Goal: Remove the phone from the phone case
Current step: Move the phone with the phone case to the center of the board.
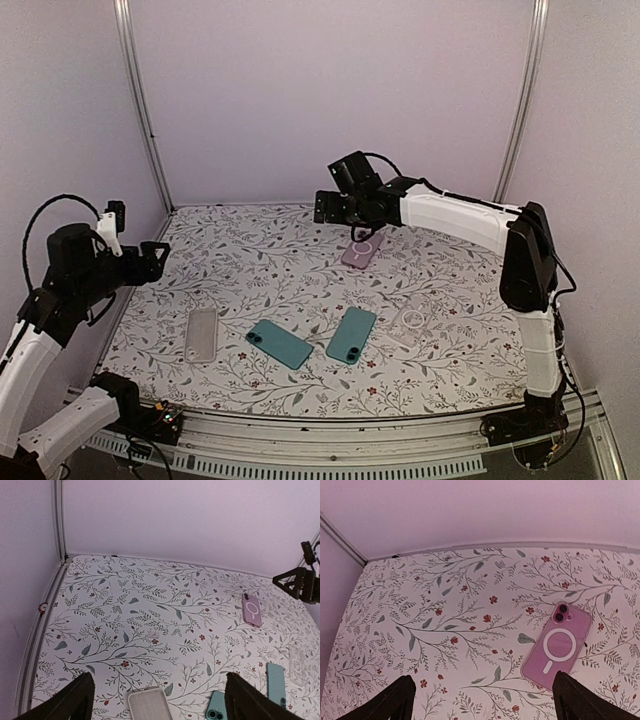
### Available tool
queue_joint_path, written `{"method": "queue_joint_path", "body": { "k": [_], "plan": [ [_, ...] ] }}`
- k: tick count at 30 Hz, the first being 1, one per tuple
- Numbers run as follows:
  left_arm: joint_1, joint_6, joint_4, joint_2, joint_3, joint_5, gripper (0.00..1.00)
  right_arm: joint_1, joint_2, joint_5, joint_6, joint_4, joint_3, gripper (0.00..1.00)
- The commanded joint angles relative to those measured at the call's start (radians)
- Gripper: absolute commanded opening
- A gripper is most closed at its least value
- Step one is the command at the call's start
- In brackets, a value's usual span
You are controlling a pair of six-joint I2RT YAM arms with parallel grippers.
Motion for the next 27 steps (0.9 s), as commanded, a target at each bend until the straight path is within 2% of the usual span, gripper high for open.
{"method": "queue_joint_path", "body": {
  "k": [1,7,17,27],
  "plan": [
    [0.003,0.015,0.018,-0.021,-0.016,0.015,0.91,-0.093,0.116,-0.018,0.276,-0.305,0.105,0.99],
    [0.004,0.017,0.021,-0.023,-0.017,0.024,0.91,-0.124,0.294,-0.038,0.3,-0.421,0.305,0.99],
    [0.003,0.017,0.021,-0.029,-0.017,0.023,0.91,-0.141,0.448,-0.037,0.346,-0.42,0.369,0.99],
    [0.004,0.017,0.021,-0.034,-0.017,0.028,0.91,-0.14,0.52,-0.032,0.282,-0.379,0.371,0.99]
  ]
}}
